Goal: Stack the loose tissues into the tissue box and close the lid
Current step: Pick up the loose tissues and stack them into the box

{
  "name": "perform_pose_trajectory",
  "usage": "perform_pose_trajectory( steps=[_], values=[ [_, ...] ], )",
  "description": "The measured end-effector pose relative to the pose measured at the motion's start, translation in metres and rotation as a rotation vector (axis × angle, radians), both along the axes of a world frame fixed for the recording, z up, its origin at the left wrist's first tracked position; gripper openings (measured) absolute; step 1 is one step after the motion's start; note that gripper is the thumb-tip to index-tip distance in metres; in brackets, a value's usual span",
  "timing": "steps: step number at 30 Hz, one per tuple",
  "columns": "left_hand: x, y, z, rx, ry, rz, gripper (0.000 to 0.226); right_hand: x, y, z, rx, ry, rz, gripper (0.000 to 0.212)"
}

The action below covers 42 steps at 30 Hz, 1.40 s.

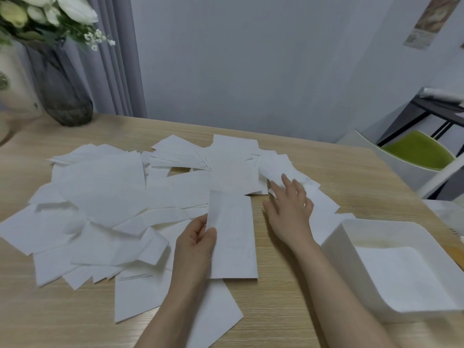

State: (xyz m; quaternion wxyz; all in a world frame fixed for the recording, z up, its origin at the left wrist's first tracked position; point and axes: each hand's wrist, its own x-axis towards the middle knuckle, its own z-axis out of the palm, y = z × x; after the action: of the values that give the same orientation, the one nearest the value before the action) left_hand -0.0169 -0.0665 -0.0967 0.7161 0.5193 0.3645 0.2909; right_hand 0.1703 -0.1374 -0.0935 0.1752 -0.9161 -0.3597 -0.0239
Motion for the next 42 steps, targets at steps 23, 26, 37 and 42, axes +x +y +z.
perform_pose_trajectory(
  steps=[23,26,37,42],
  values=[
    [-0.001,0.003,0.000,0.073,0.084,0.140,0.040,-0.096,-0.106,0.001,-0.235,0.005,0.269,0.042],
    [-0.002,0.003,0.001,0.075,0.088,0.143,0.041,-0.100,-0.111,0.016,-0.232,0.079,0.325,0.055],
    [-0.002,0.002,0.002,0.053,0.077,0.115,0.039,-0.065,-0.070,0.006,0.087,0.321,-0.226,0.050],
    [-0.001,0.004,0.000,0.047,0.073,0.107,0.040,-0.054,-0.063,0.001,0.185,0.501,-0.359,0.034]
  ],
)
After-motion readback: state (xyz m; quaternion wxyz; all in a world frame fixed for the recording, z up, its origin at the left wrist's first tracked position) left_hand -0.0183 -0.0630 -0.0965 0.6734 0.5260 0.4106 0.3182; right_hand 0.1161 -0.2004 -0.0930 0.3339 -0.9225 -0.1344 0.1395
